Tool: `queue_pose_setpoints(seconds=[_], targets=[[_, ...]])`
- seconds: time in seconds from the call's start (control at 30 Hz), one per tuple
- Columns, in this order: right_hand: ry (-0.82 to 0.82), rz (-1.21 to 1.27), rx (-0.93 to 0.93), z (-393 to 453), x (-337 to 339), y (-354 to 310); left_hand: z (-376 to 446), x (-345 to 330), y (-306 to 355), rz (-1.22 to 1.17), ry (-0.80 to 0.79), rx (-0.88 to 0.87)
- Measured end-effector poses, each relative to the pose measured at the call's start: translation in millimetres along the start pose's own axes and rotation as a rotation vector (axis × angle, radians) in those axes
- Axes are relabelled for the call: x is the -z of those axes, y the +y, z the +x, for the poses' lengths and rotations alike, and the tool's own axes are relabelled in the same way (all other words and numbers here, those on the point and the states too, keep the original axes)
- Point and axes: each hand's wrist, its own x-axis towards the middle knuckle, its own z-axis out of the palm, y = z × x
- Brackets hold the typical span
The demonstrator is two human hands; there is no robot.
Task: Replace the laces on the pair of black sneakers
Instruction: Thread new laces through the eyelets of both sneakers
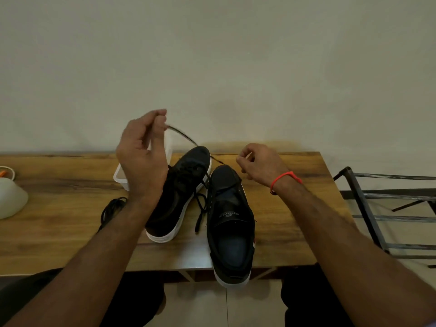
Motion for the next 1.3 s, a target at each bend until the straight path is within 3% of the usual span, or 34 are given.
queue_pose_setpoints(seconds=[0.07,0.17,0.3,0.43,0.6,1.07,1.3], targets=[[-0.119,-0.113,-0.052,-2.5,4.9,0.8,-5.1,-2.1,-1.7,0.204,-0.22,-0.124],[-0.343,-0.298,-0.142,-13.6,4.0,-4.3,-32.8,-17.5,-8.0,0.362,-0.599,0.019],[-0.45,-0.307,-0.203,-17.5,-9.2,0.8,-68.1,-39.6,-17.5,0.486,-0.793,0.208],[-0.438,-0.036,-0.342,-17.1,-3.1,11.1,-81.8,-53.4,-19.2,0.554,-0.848,0.312],[-0.485,0.181,-0.399,-21.2,7.8,16.9,-89.5,-68.0,-12.9,0.673,-0.825,0.25],[-0.51,0.167,-0.357,-20.0,2.1,12.3,-80.9,-81.6,-11.5,0.97,-0.936,-0.078],[-0.547,0.154,-0.375,-18.4,6.3,11.0,-77.9,-80.0,-9.3,0.982,-0.966,-0.096]])
